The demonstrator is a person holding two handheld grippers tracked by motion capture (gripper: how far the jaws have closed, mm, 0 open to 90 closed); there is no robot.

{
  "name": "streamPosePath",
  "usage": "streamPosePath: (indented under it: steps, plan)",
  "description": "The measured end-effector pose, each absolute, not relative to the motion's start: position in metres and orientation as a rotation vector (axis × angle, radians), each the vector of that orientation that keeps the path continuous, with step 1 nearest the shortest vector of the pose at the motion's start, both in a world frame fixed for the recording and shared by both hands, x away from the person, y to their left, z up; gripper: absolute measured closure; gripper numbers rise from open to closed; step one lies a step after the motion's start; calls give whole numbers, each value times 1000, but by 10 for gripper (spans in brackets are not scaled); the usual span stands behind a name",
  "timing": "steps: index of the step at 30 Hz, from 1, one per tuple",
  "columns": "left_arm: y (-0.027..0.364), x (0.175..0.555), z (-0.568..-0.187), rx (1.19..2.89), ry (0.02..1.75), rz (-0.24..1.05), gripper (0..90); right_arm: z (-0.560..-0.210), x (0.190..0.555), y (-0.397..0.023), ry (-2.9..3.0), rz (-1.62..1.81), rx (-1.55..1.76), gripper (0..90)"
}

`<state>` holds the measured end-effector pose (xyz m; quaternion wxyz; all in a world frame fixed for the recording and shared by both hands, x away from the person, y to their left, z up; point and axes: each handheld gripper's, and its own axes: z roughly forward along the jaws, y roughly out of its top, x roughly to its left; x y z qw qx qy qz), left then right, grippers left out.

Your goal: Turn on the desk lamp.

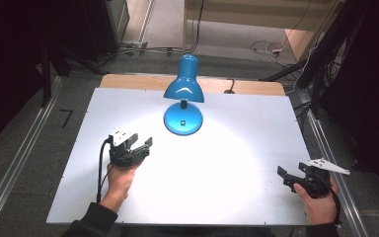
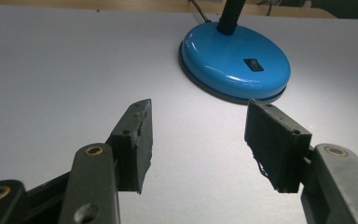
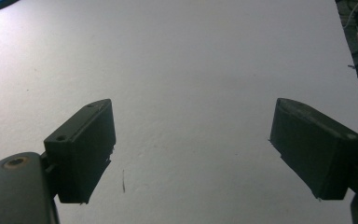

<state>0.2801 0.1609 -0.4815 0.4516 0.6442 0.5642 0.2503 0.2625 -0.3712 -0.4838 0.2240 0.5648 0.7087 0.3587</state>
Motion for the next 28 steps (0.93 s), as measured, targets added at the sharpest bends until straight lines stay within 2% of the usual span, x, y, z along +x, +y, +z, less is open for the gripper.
streamPosePath:
  steps: [9,18,24,28]
  plan:
    - [183,257,-477,1565,1423,645,393,-483,261,-374,1943,994,1570,125]
    - [220,219,-482,1545,1485,706,381,-482,259,-379,1925,998,1577,125]
    - [243,206,-488,1532,1545,736,367,-481,258,-378,1929,992,1575,125]
    - [253,201,-493,1534,1574,753,307,-482,257,-379,1930,982,1573,125]
